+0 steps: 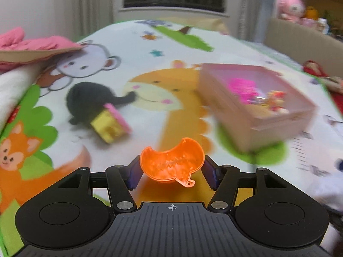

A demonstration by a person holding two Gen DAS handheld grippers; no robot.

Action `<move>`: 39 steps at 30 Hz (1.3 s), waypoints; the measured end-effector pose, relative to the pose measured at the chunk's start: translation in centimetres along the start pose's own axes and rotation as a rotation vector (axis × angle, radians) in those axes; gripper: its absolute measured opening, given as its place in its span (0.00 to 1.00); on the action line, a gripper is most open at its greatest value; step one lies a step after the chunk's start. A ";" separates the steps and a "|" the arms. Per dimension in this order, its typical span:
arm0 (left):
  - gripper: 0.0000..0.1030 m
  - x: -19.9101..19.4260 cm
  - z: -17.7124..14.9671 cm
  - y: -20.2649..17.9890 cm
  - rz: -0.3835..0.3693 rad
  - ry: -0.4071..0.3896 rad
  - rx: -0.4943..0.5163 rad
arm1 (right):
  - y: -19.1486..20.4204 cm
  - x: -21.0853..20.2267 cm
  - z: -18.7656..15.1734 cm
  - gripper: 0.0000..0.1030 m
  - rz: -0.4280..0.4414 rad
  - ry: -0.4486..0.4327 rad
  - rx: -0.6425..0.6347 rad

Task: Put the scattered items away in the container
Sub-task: 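Lift the orange toy and battery holder toward the pink box with both grippers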

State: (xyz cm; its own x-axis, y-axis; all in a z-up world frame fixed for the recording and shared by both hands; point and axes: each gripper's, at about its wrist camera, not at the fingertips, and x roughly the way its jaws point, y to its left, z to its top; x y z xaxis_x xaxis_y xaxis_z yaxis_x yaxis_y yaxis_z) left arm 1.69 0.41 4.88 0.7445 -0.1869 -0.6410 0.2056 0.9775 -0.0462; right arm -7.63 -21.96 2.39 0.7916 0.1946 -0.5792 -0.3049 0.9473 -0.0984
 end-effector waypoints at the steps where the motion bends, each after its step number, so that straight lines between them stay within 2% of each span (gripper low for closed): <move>1: 0.62 -0.8 -0.4 -0.8 -0.030 -0.002 0.016 | -0.2 -0.1 -0.1 0.89 -0.006 -0.001 0.001; 7: 0.62 -3.4 -2.2 -4.4 -0.147 0.006 0.093 | -0.9 -1.1 -0.5 0.89 -0.035 -0.006 0.000; 8: 0.62 -3.4 -2.4 -4.8 -0.157 0.010 0.100 | -0.9 -1.3 -0.6 0.87 -0.038 -0.010 0.000; 9: 0.62 -3.5 -2.7 -5.2 -0.165 0.015 0.108 | -1.0 -1.5 -0.6 0.81 -0.040 -0.011 -0.002; 12: 0.62 -3.1 -3.5 -6.1 -0.182 0.035 0.121 | -1.0 -1.8 -0.6 0.80 -0.048 -0.014 -0.003; 19: 0.62 -1.7 -5.0 -6.6 -0.153 0.075 0.127 | -1.1 -1.1 -1.7 0.82 -0.090 0.015 -0.014; 22: 0.68 -1.7 -5.0 -6.4 -0.148 0.072 0.134 | -1.6 -0.7 -2.2 0.87 -0.111 0.033 0.021; 26: 0.73 -1.6 -4.9 -6.4 -0.145 0.074 0.129 | -2.8 -0.7 -2.2 0.87 -0.167 0.014 0.075; 29: 0.77 -1.6 -4.9 -6.3 -0.146 0.077 0.126 | -3.5 -0.7 -1.9 0.89 -0.160 0.005 0.110; 33: 0.81 -1.9 -4.9 -6.4 -0.149 0.069 0.124 | -3.2 -0.4 -1.9 0.97 -0.125 0.006 0.121; 36: 0.85 -2.3 -4.9 -6.5 -0.148 0.060 0.127 | -2.6 0.4 -1.7 0.97 -0.091 0.019 0.138; 39: 0.87 -2.6 -4.9 -6.6 -0.143 0.052 0.135 | -1.9 2.0 -1.2 0.98 -0.092 0.038 0.145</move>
State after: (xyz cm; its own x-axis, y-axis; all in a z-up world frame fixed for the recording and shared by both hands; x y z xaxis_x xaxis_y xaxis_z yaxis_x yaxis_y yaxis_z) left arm -4.77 -5.10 3.07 0.6687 -0.3139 -0.6740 0.3928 0.9188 -0.0382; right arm -6.15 -23.68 0.44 0.7909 0.0983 -0.6040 -0.1503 0.9880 -0.0359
